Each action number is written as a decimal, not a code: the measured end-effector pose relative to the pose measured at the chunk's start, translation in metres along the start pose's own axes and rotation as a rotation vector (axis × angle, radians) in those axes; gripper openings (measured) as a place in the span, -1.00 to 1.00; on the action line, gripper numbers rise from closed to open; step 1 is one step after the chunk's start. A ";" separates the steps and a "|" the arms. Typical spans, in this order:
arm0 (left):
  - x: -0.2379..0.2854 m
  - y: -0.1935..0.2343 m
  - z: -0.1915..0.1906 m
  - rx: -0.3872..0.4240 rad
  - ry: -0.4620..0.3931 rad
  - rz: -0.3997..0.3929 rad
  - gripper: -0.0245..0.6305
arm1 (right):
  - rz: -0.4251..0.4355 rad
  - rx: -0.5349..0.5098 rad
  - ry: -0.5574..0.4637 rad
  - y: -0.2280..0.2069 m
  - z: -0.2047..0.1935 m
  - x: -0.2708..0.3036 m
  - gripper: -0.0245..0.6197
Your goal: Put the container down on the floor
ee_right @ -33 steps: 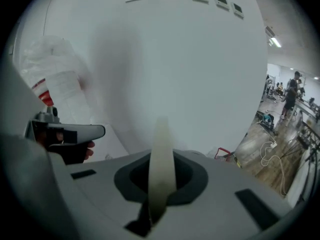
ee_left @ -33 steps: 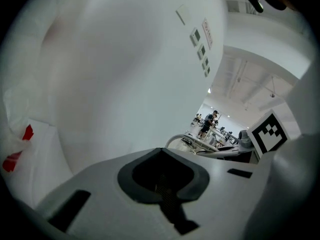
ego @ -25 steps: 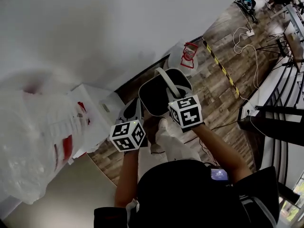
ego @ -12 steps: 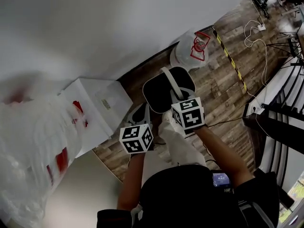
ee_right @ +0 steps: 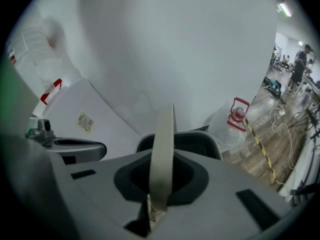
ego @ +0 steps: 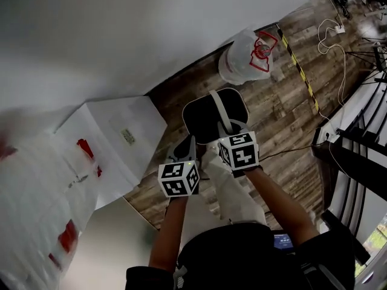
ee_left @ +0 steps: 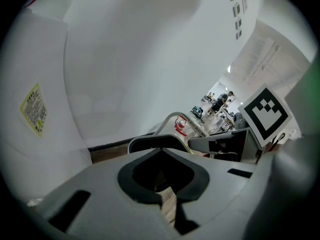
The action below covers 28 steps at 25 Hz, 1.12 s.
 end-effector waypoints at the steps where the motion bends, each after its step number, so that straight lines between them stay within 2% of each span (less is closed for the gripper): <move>1: 0.004 0.003 -0.003 0.001 0.004 0.000 -0.87 | -0.002 0.002 0.008 -0.002 -0.003 0.005 -0.83; 12: 0.033 0.039 -0.040 -0.046 0.032 0.032 -0.87 | -0.040 0.020 0.072 -0.029 -0.037 0.056 -0.83; 28: 0.078 0.066 -0.095 -0.059 0.085 -0.016 -0.87 | -0.066 0.029 0.159 -0.048 -0.085 0.131 -0.83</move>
Point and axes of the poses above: the fingertips, and each gripper's own axes: x forward along the fingers, y to its left, z out of its top, the point moved 2 cm from there along -x, backward along the fingers, and after that the axes turned 15 degrees about x, right-handed, at the moved point
